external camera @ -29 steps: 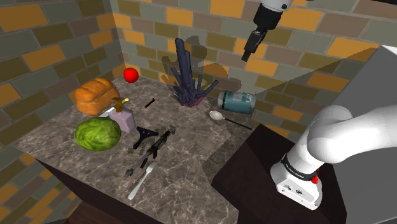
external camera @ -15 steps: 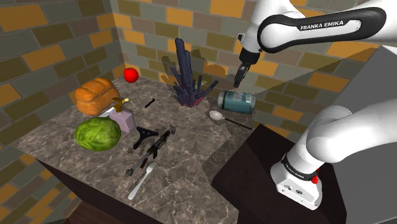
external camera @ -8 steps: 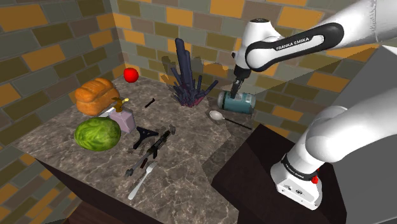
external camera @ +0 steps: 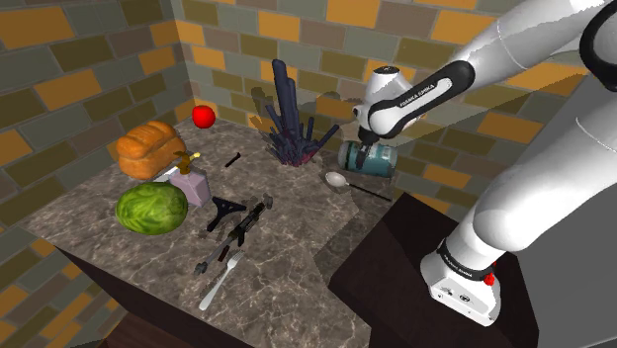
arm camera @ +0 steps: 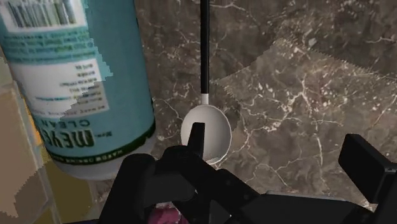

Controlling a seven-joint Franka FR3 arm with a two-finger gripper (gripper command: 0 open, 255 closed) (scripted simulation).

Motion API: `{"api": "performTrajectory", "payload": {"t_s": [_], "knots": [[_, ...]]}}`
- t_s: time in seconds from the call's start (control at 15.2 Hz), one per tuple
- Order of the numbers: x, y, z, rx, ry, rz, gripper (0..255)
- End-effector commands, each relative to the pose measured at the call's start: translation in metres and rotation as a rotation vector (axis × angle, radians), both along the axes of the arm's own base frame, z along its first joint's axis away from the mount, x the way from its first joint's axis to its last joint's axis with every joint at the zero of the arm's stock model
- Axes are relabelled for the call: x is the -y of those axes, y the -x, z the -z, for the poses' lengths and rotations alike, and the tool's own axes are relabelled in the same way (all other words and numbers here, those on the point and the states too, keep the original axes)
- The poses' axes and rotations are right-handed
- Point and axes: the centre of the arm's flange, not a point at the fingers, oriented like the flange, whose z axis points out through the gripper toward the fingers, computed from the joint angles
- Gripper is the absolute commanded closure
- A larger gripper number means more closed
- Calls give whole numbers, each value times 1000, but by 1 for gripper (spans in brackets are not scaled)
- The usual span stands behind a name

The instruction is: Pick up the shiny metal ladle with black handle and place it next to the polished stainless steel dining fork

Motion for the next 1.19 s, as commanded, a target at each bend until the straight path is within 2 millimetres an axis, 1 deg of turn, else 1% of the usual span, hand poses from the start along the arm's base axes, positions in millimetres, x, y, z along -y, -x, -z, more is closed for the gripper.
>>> {"api": "performTrajectory", "payload": {"t_s": [0.0, 0.73, 1.12], "knots": [[8, -4, 26, -12, 7, -8, 0], [59, -22, 160, -82, 46, -49, 0], [64, -21, 191, -85, 47, -51, 0]]}}
